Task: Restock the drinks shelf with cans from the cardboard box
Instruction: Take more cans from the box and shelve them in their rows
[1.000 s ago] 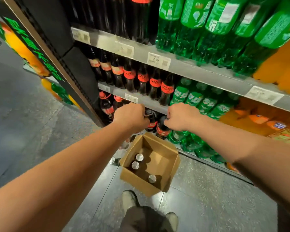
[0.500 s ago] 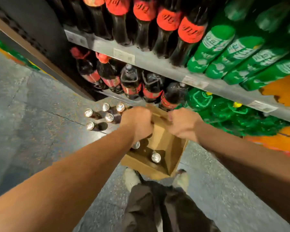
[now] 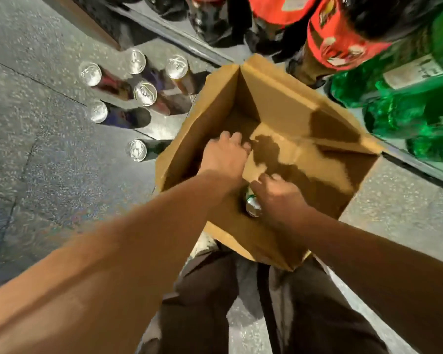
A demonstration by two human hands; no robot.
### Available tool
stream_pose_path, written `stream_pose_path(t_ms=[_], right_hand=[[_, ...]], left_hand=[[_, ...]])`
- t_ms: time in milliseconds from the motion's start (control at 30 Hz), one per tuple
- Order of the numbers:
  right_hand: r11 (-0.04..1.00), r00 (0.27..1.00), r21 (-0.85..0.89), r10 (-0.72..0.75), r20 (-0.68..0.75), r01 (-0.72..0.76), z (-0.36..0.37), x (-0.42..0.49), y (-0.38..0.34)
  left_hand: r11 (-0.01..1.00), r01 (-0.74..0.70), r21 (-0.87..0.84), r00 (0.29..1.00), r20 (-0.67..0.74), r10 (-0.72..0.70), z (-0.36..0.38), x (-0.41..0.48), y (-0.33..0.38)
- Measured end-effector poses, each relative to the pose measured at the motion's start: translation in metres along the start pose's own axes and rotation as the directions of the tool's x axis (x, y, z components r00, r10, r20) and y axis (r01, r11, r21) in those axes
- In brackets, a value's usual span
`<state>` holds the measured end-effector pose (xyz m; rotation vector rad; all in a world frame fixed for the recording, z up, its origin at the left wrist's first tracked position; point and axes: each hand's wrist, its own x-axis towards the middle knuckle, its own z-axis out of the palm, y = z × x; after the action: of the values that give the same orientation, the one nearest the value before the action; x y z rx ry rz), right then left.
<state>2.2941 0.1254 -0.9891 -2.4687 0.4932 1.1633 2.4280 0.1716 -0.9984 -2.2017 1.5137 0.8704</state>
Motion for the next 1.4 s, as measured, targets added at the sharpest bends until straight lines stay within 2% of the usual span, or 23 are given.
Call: stream_pose_path(t_ms=[200, 367, 533, 600, 800, 900, 933, 1000, 1100, 1167, 1267, 1400], right_hand=[[0.997, 0.982, -0.076, 0.045, 0.182, -0.031, 0.049, 0.035, -0.001], [0.999, 0.990, -0.018, 0.036, 0.140, -0.034, 0.069, 0.048, -0.001], [1.000, 0.986, 0.018, 0.011, 0.169, -0.014, 0.075, 0.057, -0.005], [1.000, 0.984, 0.011, -0.001, 0.180, -0.001, 0.076, 0.059, -0.005], [0.998, 0.985, 0.008, -0.057, 0.161, 0.056, 0.083, 0.055, -0.002], [0.999, 0.984, 0.034, -0.033, 0.176, 0.027, 0.084, 0.057, -0.003], [0.999, 0.984, 0.039, -0.023, 0.178, 0.016, 0.085, 0.058, -0.003], [0.999, 0.984, 0.046, -0.001, 0.177, -0.007, 0.085, 0.061, -0.005], [1.000, 0.986, 0.023, -0.006, 0.166, 0.002, 0.086, 0.062, -0.006], [0.999, 0.988, 0.051, 0.010, 0.156, -0.019, 0.081, 0.059, -0.002], [0.981, 0.993, 0.162, 0.093, 0.072, -0.103, 0.058, 0.050, 0.010], [0.967, 0.985, 0.200, 0.167, -0.038, -0.156, 0.009, 0.021, 0.020]], left_hand=[[0.995, 0.059, 0.084, 0.997, 0.040, -0.063, 0.056, 0.041, 0.007], [0.987, 0.086, 0.133, 0.995, -0.061, -0.079, 0.067, 0.059, 0.003], [0.984, -0.051, 0.173, 0.998, -0.031, 0.057, 0.070, 0.060, -0.008], [0.983, -0.055, 0.176, 0.997, -0.047, 0.064, 0.071, 0.059, -0.011], [0.996, -0.085, 0.028, 0.996, 0.008, 0.085, 0.074, 0.058, -0.020], [0.964, 0.073, -0.255, 0.997, 0.008, -0.073, 0.072, 0.063, -0.021], [0.953, 0.100, -0.285, 0.995, 0.007, -0.103, 0.071, 0.065, -0.021], [0.954, 0.113, -0.278, 0.993, -0.007, -0.119, 0.066, 0.067, -0.023], [0.985, 0.034, -0.171, 0.999, 0.015, -0.032, 0.063, 0.066, -0.025], [0.980, 0.096, -0.174, 0.995, 0.025, -0.093, 0.056, 0.063, -0.026], [0.984, 0.083, -0.156, 0.996, -0.004, -0.085, 0.034, 0.051, -0.024], [0.983, 0.072, -0.170, 0.996, -0.038, -0.079, -0.010, 0.025, -0.025]])
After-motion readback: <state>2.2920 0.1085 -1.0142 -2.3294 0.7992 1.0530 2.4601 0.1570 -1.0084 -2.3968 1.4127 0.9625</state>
